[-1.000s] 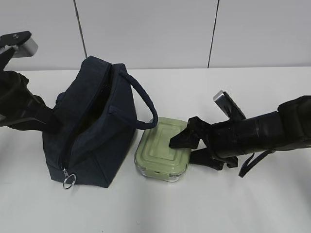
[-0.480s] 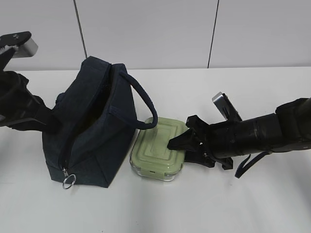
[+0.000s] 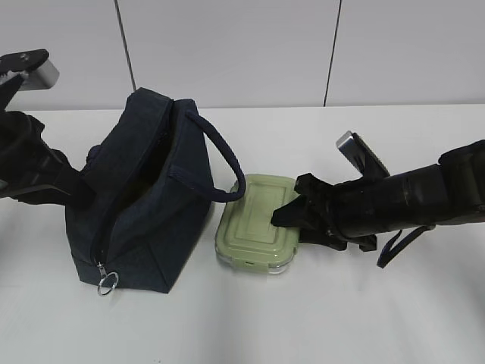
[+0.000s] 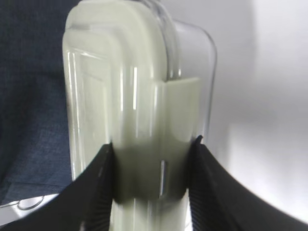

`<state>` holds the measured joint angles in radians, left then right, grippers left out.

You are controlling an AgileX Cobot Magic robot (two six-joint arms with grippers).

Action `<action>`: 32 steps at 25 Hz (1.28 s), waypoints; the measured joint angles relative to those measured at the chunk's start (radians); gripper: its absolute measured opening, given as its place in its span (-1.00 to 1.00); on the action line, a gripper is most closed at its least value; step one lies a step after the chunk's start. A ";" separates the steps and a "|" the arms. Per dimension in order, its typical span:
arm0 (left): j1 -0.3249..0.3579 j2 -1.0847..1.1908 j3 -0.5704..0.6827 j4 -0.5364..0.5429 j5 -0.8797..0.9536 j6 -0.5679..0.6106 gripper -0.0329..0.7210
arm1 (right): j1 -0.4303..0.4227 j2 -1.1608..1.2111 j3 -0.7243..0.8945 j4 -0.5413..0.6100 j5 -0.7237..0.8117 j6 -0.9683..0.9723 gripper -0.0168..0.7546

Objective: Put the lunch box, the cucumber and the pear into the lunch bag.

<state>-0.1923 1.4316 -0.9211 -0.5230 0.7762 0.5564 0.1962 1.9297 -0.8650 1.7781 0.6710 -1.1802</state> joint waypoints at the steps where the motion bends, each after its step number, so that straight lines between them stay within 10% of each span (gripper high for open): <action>1: 0.000 0.000 0.000 0.000 0.000 0.000 -0.91 | -0.004 -0.019 0.002 -0.011 -0.022 -0.004 -0.16; 32: 0.000 0.000 0.000 0.005 0.000 -0.001 -0.91 | -0.100 -0.441 0.022 -0.357 -0.143 0.129 -0.18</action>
<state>-0.1923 1.4316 -0.9211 -0.5177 0.7761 0.5554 0.0967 1.4891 -0.8432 1.4206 0.5279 -1.0516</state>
